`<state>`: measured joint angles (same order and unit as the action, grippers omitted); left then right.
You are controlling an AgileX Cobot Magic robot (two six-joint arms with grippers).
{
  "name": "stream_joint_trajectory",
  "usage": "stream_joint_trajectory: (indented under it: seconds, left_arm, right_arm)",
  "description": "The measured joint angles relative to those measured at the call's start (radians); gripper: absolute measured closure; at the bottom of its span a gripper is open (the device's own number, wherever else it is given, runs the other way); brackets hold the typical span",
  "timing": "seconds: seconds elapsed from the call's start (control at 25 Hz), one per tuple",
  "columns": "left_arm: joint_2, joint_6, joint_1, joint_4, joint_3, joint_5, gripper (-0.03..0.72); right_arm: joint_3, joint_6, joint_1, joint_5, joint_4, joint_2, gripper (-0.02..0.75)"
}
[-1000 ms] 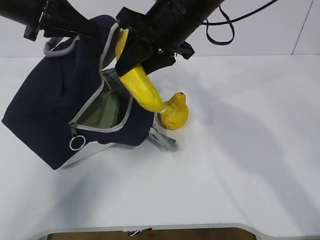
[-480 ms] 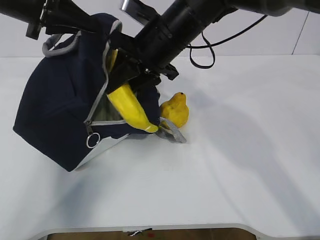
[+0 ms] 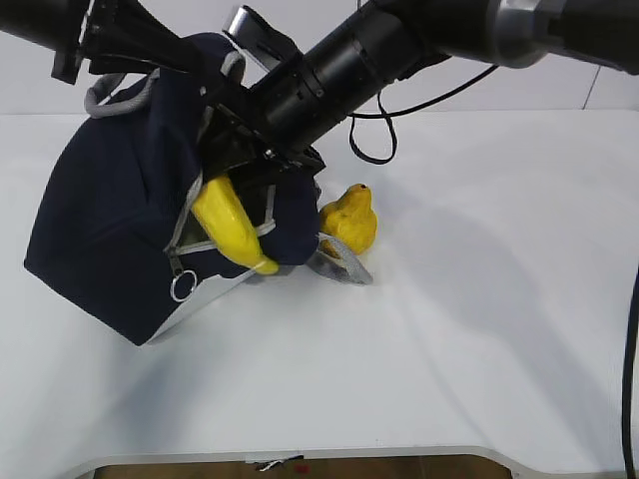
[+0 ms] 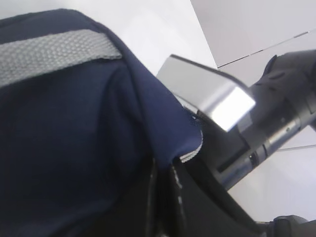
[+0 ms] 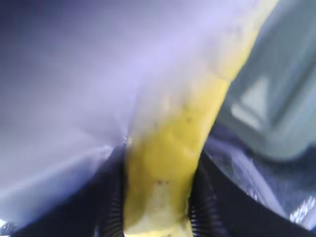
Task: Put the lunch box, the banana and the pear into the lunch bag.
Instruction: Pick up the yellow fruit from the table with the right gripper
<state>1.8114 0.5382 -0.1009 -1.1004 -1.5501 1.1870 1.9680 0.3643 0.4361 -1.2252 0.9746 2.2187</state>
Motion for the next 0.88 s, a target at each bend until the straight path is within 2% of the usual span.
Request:
stream_joint_trajectory:
  seconds: [0.88]
  left_arm:
    - [0.000,0.000,0.000,0.014,0.000,0.013,0.680]
  right_arm:
    - [0.052,0.001,-0.006,0.042,0.019,0.029,0.460]
